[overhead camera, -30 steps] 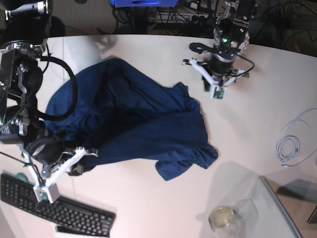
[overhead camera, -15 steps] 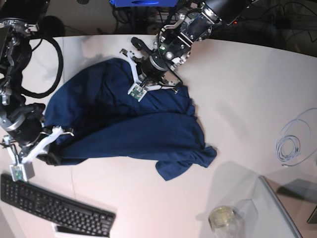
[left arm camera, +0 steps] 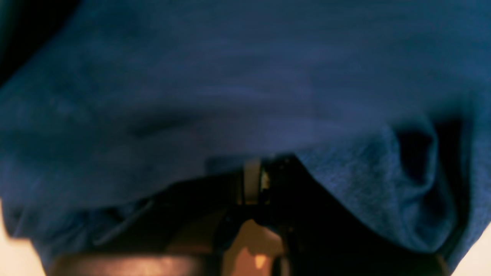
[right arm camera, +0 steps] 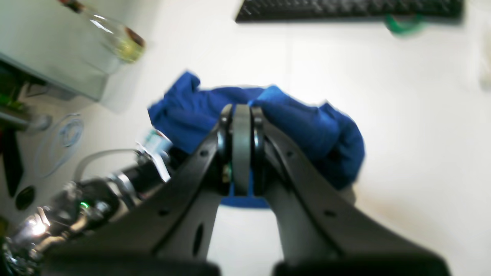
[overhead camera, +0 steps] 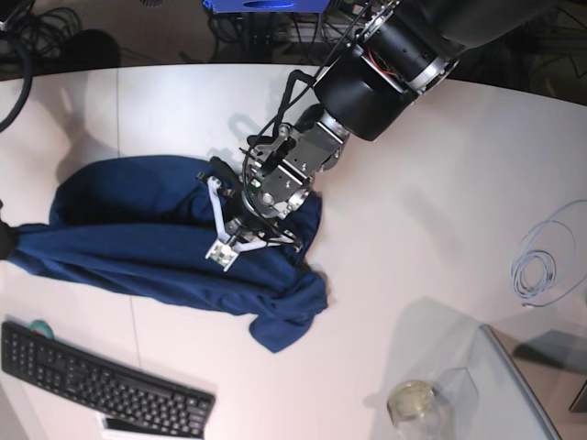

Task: Layout the t-shirt on the table in an organized manner, then fold the t-shirt properly
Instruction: 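Pull the grasped fabric away from the right gripper with the left gripper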

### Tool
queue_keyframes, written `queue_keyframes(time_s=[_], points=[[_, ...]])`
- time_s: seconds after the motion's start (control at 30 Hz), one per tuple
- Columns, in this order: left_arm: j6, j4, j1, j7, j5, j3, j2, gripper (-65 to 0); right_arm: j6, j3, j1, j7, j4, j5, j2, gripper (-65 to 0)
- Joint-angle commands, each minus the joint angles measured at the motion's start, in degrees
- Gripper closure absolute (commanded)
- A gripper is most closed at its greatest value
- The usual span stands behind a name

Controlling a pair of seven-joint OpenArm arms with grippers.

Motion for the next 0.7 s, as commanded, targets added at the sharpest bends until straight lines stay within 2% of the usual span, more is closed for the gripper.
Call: queue_keyframes(time_s=[0.0, 0.07, 0.17, 0.33, 0.4, 0.5, 0.67], points=[[0.39, 1.26, -1.41, -1.5, 0.14, -0.05, 1.04, 0.0, 0.35, 0.02, -0.07, 0.58, 0.89, 1.87, 0.72, -0.2], [0.39, 3.9, -1.24, -0.62, 0.14, -0.05, 1.12, 0.0, 0.35, 0.02, -1.3, 0.23, 0.89, 1.7, 0.72, -0.2], [0.39, 13.83, 2.37, 4.22, 0.4, -0.32, 0.16, 0.0, 0.35, 0.02, -2.09, 0.23, 0.8, 1.7, 0.63, -0.2], [0.3, 33.7, 11.69, 11.6, 0.23, -7.97, -6.79, 0.0, 0.35, 0.02, -2.27, -2.06, 0.45, 1.7, 0.63, -0.2], [0.13, 39.24, 14.68, 12.74, 0.23, -12.27, -8.99, 0.0, 0.35, -0.06, -2.01, -2.85, -0.25, 1.61, 0.46, -0.2], [0.04, 43.19, 16.87, 12.65, 0.23, -16.23, -10.22, 0.0, 0.35, -0.06, -1.83, -3.03, -0.69, 1.61, -0.6, -0.2], [0.04, 43.54, 16.87, 12.39, -1.88, -17.72, -9.16, -0.5, 0.35, -2.52, -1.83, -3.11, -0.6, 1.61, -0.77, -0.2]])
